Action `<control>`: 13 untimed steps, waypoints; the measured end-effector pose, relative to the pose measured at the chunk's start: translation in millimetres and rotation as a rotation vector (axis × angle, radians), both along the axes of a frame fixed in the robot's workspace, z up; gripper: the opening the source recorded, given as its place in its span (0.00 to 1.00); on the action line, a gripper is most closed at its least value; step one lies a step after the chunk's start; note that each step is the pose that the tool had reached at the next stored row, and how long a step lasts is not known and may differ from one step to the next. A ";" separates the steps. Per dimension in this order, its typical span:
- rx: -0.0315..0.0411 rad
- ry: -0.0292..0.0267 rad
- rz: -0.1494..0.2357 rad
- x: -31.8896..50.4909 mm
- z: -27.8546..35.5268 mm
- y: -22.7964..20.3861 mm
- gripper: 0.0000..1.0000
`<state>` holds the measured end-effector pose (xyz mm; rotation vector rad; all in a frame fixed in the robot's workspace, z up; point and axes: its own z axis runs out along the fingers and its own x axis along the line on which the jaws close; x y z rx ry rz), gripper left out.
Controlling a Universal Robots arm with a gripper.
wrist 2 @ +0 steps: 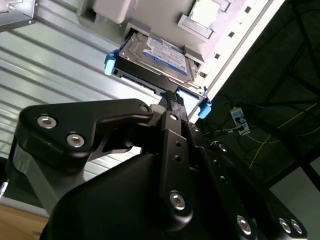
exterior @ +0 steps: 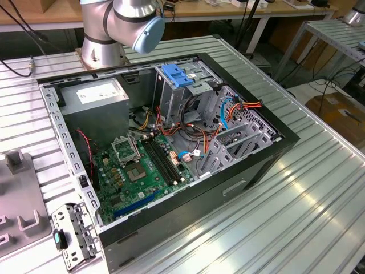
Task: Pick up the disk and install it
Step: 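Reach for the disk, then pick up the disk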
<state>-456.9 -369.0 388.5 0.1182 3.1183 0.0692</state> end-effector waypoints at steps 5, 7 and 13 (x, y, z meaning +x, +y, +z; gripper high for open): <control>0.0001 0.0073 0.000 -11.2 -1.0 2.8 0.11; 0.0002 0.0073 0.000 -11.4 -1.3 2.9 0.11; 0.0002 0.0073 0.000 -11.4 -1.4 2.9 0.11</control>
